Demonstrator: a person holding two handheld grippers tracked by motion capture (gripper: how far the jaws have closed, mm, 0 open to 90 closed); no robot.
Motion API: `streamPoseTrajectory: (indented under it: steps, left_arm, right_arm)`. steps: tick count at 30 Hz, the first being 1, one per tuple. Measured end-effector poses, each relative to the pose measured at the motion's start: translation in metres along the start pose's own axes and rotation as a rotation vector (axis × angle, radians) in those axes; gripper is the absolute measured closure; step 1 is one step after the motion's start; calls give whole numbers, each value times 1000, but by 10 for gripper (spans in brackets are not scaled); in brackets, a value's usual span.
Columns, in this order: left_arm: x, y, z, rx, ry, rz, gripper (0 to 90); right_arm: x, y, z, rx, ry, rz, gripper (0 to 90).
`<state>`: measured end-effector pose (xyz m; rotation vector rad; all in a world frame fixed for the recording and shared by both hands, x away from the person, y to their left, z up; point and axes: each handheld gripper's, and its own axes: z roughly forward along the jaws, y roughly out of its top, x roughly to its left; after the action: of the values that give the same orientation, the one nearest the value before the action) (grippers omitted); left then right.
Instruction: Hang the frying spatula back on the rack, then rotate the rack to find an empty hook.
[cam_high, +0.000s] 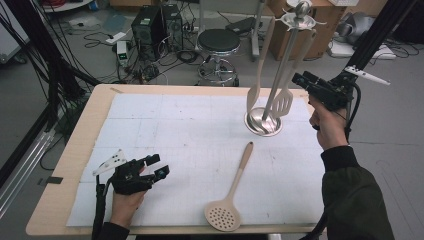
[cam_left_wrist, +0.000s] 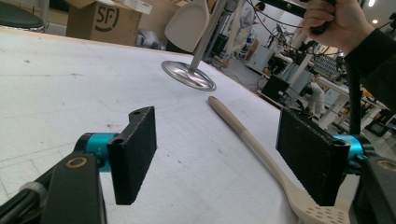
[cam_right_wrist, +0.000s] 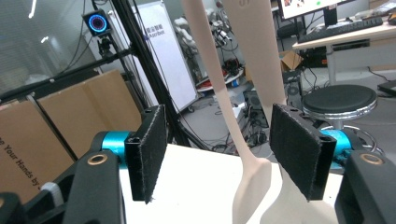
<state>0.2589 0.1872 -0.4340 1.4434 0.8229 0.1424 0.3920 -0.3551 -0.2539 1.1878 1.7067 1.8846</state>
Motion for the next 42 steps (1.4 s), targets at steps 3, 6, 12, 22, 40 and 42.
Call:
streamPoseTrajectory:
  steps: [3, 6, 12, 22, 40, 42]
  left_arm:
    - [0, 0, 0, -3, -1, -1, 295]
    - [0, 1, 0, -5, -1, 1, 295]
    - [0, 1, 0, -4, -4, 1, 295]
    - [0, 1, 1, 0, -3, 1, 295]
    - [2, 2, -3, -12, 4, -8, 295]
    - [4, 2, -5, -20, 8, -12, 294]
  right_arm:
    - [4, -1, -5, -46, -4, 1, 369]
    - [6, -5, -11, -132, -13, -1, 396]
    - [3, -4, -17, -197, -24, 8, 396]
    - [3, 1, -20, -293, -31, 26, 402]
    - [8, 23, -10, -371, -90, 53, 740]
    - [6, 23, -7, -378, -96, 62, 797]
